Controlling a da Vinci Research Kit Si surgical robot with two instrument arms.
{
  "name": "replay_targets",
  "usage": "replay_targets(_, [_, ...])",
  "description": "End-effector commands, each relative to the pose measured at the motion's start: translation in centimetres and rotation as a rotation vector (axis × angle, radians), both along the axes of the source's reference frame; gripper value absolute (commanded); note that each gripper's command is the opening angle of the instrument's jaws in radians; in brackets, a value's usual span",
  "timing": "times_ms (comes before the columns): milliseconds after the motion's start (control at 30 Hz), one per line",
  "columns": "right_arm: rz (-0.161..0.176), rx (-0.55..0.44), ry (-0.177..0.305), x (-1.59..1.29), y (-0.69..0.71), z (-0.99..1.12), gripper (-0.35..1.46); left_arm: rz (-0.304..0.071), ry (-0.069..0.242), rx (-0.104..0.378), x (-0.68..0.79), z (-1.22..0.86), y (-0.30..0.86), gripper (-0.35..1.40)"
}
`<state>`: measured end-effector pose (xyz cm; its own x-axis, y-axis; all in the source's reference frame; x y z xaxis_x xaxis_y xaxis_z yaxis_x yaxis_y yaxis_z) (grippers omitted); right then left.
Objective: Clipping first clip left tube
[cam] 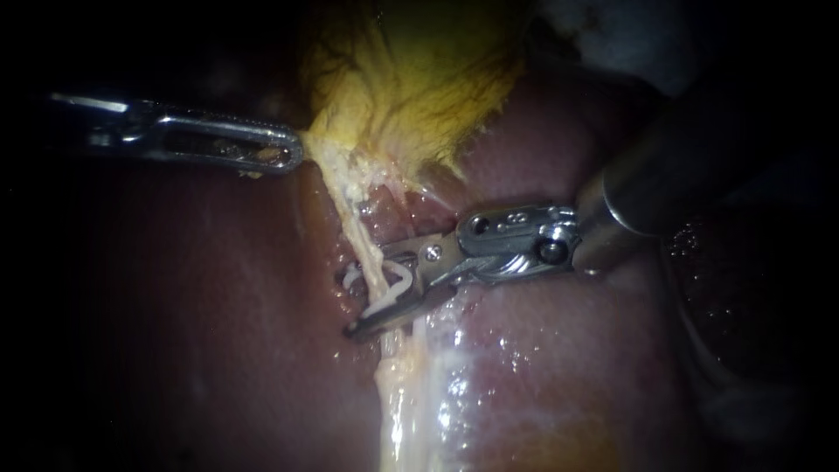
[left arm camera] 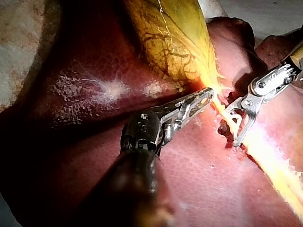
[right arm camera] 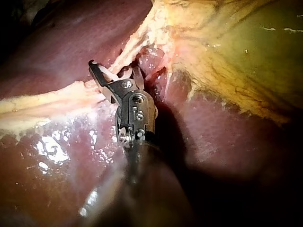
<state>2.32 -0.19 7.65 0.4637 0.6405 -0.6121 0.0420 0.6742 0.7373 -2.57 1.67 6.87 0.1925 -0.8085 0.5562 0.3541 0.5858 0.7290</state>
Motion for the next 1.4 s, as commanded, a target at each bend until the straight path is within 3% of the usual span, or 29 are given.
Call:
replay_targets(33, [-0.002, 0.023, 0.020, 0.00, -0.01, 0.00, 0.60, 0.000, 0.000, 0.000, 0.00, 0.00, 0.00, -0.35])
replay_targets(267, [0.001, 0.197, 0.155, 0.00, -0.08, 0.04, 0.60, 0.000, 0.000, 0.000, 0.00, 0.00, 0.00, -0.35])
replay_targets(400, [-0.019, 0.303, 0.275, -0.01, -0.20, 0.14, 0.60, -0.001, 0.001, 0.000, -0.02, 0.00, 0.00, -0.35])
replay_targets(533, [-0.051, 0.398, 0.367, -0.02, -0.34, 0.23, 0.60, -0.002, 0.001, 0.000, -0.03, 0.00, 0.00, -0.35])
replay_targets(633, [-0.092, 0.422, 0.401, -0.01, -0.45, 0.24, 0.60, -0.002, 0.001, 0.000, -0.03, 0.00, 0.00, -0.35])
replay_targets(867, [-0.153, 0.446, 0.421, 0.02, -0.66, 0.08, 0.58, -0.002, 0.001, 0.000, -0.04, 0.00, 0.00, -0.35])
replay_targets(1033, [-0.185, 0.449, 0.426, 0.02, -0.72, 0.05, 0.54, -0.002, 0.001, -0.001, -0.04, 0.01, 0.00, -0.35])
replay_targets(1400, [-0.171, 0.448, 0.425, 0.08, -0.68, 0.08, 0.41, -0.002, 0.001, -0.001, -0.04, 0.01, 0.00, -0.35])
